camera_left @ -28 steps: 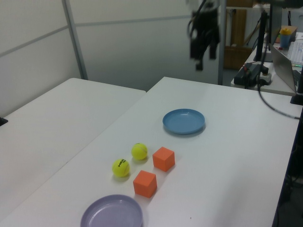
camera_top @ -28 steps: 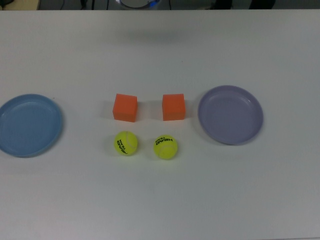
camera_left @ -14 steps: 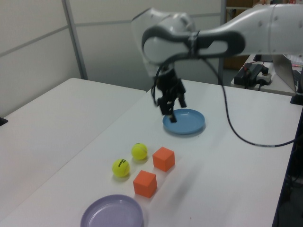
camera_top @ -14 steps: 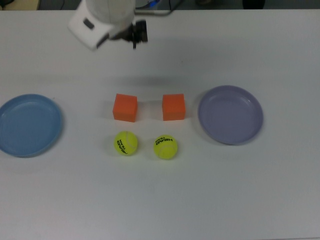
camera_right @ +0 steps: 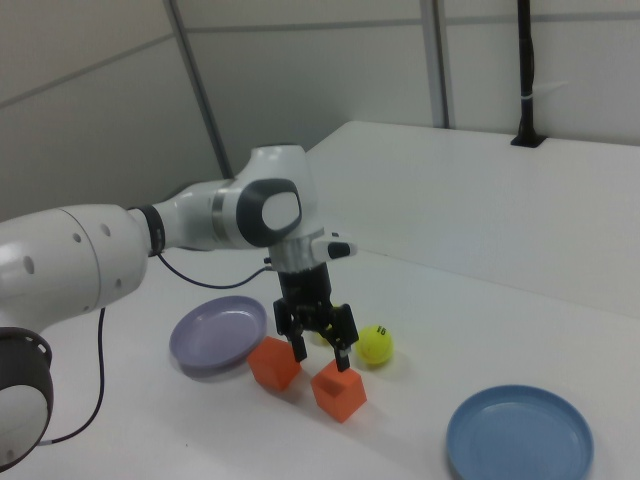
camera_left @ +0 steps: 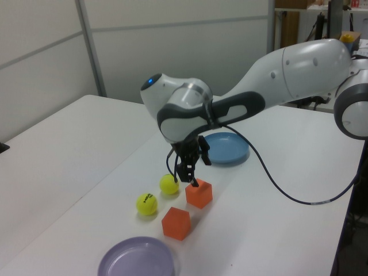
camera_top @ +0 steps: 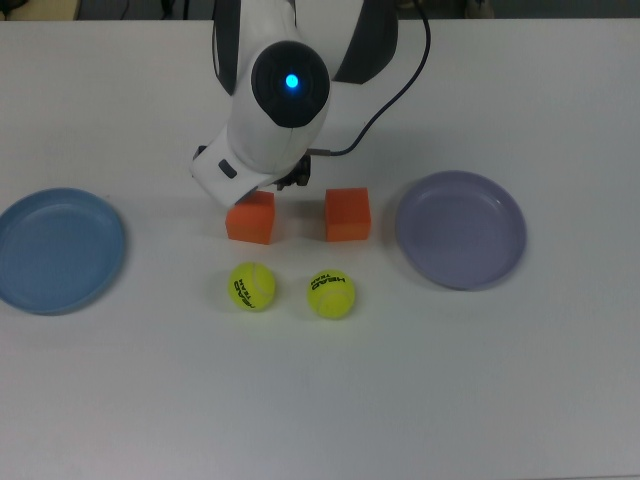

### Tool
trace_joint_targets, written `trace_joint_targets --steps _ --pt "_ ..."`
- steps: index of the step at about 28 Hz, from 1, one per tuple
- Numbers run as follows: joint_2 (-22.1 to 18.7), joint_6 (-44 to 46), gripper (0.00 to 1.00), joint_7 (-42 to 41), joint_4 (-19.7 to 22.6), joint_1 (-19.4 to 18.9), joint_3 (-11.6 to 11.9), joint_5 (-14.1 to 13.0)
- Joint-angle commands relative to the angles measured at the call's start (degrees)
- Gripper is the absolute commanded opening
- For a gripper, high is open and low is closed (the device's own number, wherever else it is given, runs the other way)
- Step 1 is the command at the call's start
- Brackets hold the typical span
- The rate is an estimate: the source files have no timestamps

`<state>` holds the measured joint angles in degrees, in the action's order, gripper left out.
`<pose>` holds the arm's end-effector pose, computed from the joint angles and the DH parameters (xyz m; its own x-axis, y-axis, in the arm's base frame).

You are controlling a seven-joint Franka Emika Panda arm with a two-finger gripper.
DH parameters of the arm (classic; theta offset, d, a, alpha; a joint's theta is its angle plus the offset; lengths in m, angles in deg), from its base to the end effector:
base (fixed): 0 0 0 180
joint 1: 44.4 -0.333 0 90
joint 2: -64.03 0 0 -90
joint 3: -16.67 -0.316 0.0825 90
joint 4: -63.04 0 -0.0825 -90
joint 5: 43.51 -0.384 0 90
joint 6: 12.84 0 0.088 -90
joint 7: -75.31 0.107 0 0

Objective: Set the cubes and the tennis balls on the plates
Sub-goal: 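Move the gripper down toward the orange cube nearest the blue plate, then close the gripper on the orange cube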

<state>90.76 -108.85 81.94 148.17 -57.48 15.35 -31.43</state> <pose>0.6440 0.1421 0.3866 0.9558 0.1516 -0.2518 0.2079 -0.9543 0.2146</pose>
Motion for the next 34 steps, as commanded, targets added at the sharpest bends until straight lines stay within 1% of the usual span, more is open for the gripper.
trace_joint_targets --steps 1,8,19,23,25,26,28,29,32,33,34 --pt "0.06 -3.66 1.00 2.52 2.76 -0.46 0.36 2.24" --pt "1.83 -5.68 1.00 4.63 2.76 -1.61 0.36 3.65" --pt "2.88 -5.95 1.00 4.80 2.76 -1.96 0.36 4.00" --pt "4.02 -6.03 0.99 4.80 2.76 -1.96 0.36 6.11" --pt "4.64 -6.56 0.99 4.98 2.76 -1.96 0.36 6.64" --pt "4.82 -7.17 0.96 5.24 2.76 -1.96 0.45 6.64" --pt "5.08 -8.67 0.85 6.38 2.76 -1.87 0.45 6.73" --pt "5.25 -8.84 0.74 6.73 2.76 -1.87 0.45 6.82" --pt "5.34 -8.85 0.32 6.82 2.41 -1.87 0.45 6.82" --pt "5.26 -8.85 0.12 7.09 2.06 -1.87 0.45 6.64" --pt "5.26 -8.76 0.06 7.35 1.80 -1.87 0.45 6.38"
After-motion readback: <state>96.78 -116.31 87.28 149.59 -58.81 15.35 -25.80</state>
